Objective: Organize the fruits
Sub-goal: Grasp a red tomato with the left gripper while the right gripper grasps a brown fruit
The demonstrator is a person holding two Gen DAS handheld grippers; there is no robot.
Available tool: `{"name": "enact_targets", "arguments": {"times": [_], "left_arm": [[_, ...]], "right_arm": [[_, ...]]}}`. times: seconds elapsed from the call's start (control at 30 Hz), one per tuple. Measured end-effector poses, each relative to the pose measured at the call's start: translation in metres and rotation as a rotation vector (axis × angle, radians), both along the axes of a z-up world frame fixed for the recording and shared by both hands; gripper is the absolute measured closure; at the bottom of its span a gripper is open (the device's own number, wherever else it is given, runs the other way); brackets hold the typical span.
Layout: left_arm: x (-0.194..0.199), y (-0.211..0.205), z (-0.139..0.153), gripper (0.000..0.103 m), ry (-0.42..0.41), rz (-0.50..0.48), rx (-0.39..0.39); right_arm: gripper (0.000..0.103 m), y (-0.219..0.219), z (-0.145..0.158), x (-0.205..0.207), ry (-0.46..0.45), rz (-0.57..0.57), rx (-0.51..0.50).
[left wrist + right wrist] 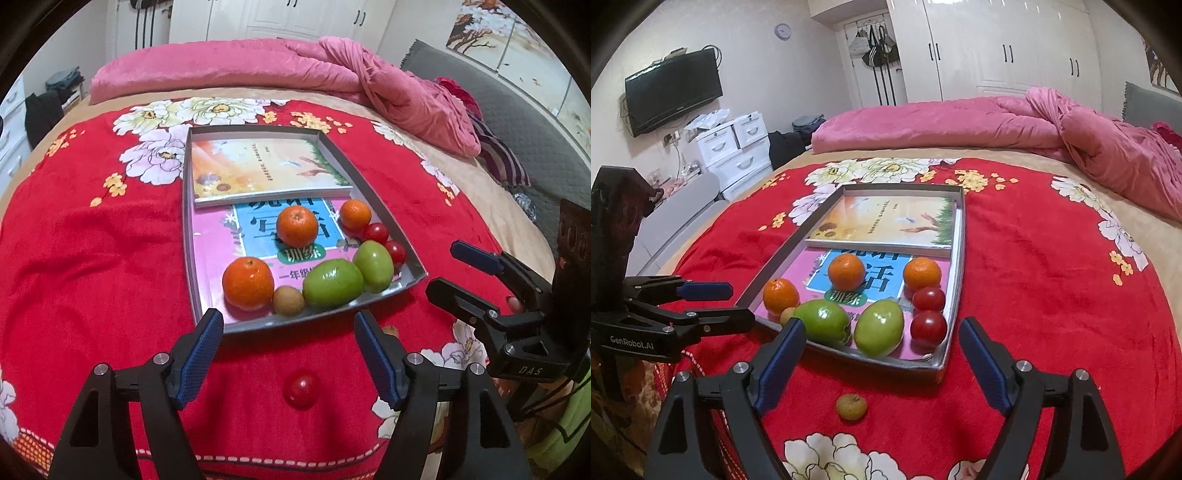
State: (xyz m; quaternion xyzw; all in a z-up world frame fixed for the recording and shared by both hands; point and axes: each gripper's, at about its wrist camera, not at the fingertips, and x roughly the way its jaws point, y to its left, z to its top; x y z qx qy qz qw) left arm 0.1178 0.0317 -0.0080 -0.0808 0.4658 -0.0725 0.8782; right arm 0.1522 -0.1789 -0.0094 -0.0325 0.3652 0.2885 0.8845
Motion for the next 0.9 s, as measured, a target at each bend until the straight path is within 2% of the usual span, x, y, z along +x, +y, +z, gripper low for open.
{"name": "enact_targets", "arguments": {"times": [0.5, 0.9], "left_arm": [[-0.014, -0.004, -0.014, 0.028, 0.058, -0.033, 0.023], [-0.017, -0.009, -0.029, 0.028, 0.119, -0.055, 0.001]], "right_arm": [[0.019, 0.007, -0.013, -0.015, 0.053, 0.038, -0.051], [0.019, 0.022, -0.036, -0.02, 0.106, 0.084, -0.147]]}}
